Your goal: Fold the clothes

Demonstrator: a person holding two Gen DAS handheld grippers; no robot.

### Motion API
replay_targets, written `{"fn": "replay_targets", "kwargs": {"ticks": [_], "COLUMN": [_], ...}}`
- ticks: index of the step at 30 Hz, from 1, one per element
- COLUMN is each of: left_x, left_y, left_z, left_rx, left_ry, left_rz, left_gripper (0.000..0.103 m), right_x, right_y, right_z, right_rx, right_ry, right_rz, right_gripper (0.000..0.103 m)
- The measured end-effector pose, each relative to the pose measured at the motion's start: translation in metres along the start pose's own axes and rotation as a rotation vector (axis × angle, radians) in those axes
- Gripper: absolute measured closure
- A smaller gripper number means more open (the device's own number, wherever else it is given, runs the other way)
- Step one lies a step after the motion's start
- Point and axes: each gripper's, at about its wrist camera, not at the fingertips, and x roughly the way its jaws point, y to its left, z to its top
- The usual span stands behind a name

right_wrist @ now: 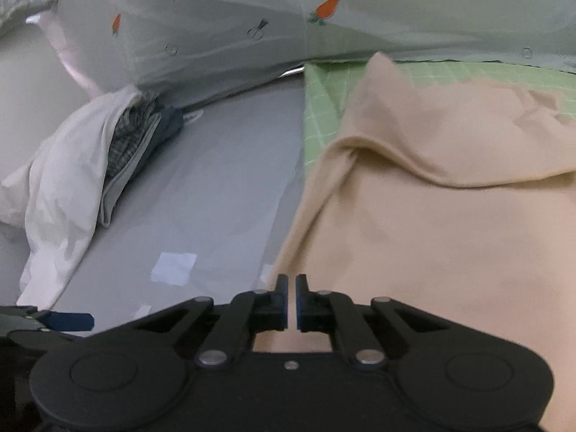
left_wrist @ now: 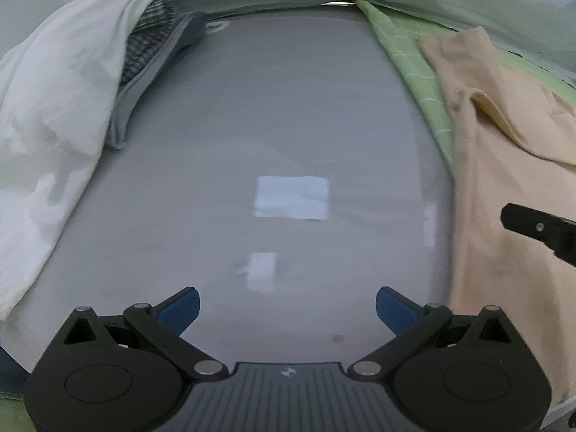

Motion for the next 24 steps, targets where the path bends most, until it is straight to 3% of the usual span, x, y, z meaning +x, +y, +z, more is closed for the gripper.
{"fn": "replay_targets", "kwargs": {"ticks": [7,10,13,20,24], "left_x": [-0.007,-0.011,-0.012,-0.012,-0.010], "left_y": [-0.042,-0.051,-0.049,-0.016,0.006], "left_z": [-0.003,-0.009,-0.016,-0.020,-0.019], "left_rx": [0.002,-0.005,-0.010,-0.028,-0.035], "left_ry": [0.013,0.024,0.036,0.038,0.036], "left_rz": [-0.016,-0.007,0.010,0.044,0.056], "left_gripper": [0.000,0.000,0.000,0.000,0.000], "right_x": [-0.021,-0.024,-0.018,0.007,0.020], "right_y": [-0.048,-0.054,-0.046,0.001,0.029], "right_z": [0.005,0.005,0.003,-0.003,-0.011], "right_rx": [0.062,0.040,-0.002,-0.098,-0.131], "right_ry": [0.027,0.043,0.061,0.118,0.146], "right_rz": [-0.016,-0.011,0.007,0.078,0.043], "right_gripper": [0.100,0.091,0.064,0.063,0.063]}}
